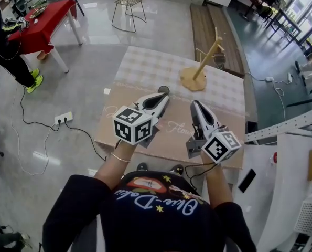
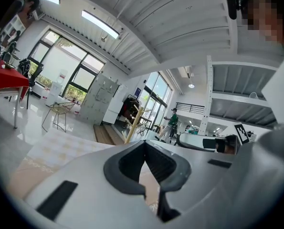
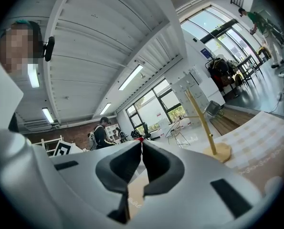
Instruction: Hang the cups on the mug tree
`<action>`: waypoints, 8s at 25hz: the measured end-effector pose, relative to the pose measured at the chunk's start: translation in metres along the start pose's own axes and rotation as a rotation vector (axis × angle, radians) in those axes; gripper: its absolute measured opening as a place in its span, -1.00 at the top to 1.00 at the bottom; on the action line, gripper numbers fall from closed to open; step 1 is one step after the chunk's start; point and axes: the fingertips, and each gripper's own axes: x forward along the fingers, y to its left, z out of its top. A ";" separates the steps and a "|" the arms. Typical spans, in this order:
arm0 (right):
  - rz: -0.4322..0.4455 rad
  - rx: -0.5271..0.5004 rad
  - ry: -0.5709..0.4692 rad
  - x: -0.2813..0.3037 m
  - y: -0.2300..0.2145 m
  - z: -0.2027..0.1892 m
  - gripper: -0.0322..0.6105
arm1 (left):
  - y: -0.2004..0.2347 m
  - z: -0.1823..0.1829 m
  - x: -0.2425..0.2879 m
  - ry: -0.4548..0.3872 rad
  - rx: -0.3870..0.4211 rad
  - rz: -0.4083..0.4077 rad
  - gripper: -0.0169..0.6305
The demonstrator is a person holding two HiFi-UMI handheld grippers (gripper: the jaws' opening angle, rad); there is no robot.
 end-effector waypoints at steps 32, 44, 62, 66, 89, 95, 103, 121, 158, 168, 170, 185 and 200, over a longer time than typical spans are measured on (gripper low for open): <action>0.174 0.016 0.061 0.017 -0.016 -0.003 0.86 | 0.020 -0.009 0.014 -0.015 0.013 0.123 0.92; 0.238 0.038 0.075 0.025 -0.030 -0.003 0.82 | 0.022 -0.013 0.023 -0.005 0.057 0.181 0.92; 0.267 0.033 0.124 0.033 -0.067 -0.011 0.71 | 0.035 -0.032 0.047 0.014 0.102 0.257 0.92; 0.276 0.032 0.133 0.035 -0.073 -0.013 0.69 | 0.037 -0.038 0.049 0.021 0.095 0.264 0.92; 0.347 0.001 0.235 0.038 -0.097 -0.034 0.62 | 0.045 -0.058 0.052 0.053 0.115 0.352 0.92; 0.369 0.002 0.255 0.041 -0.097 -0.039 0.60 | 0.047 -0.062 0.047 0.054 0.107 0.379 0.92; 0.379 -0.004 0.272 0.043 -0.097 -0.043 0.60 | 0.048 -0.065 0.042 0.058 0.100 0.393 0.92; 0.371 -0.011 0.304 0.061 -0.110 -0.052 0.57 | 0.061 -0.077 0.057 0.101 0.098 0.360 0.92; 0.546 -0.399 0.623 0.114 -0.125 -0.132 0.41 | 0.104 -0.129 0.079 0.261 0.028 0.395 0.92; 0.540 -0.388 0.655 0.124 -0.133 -0.144 0.40 | 0.114 -0.141 0.084 0.315 0.002 0.415 0.92; 0.544 -0.388 0.662 0.126 -0.134 -0.145 0.39 | 0.115 -0.143 0.085 0.324 0.001 0.421 0.92; 0.570 -0.437 0.723 0.132 -0.137 -0.160 0.37 | 0.124 -0.151 0.082 0.351 -0.003 0.429 0.92; 0.592 -0.510 0.780 0.137 -0.141 -0.175 0.37 | 0.136 -0.146 0.075 0.353 0.012 0.453 0.92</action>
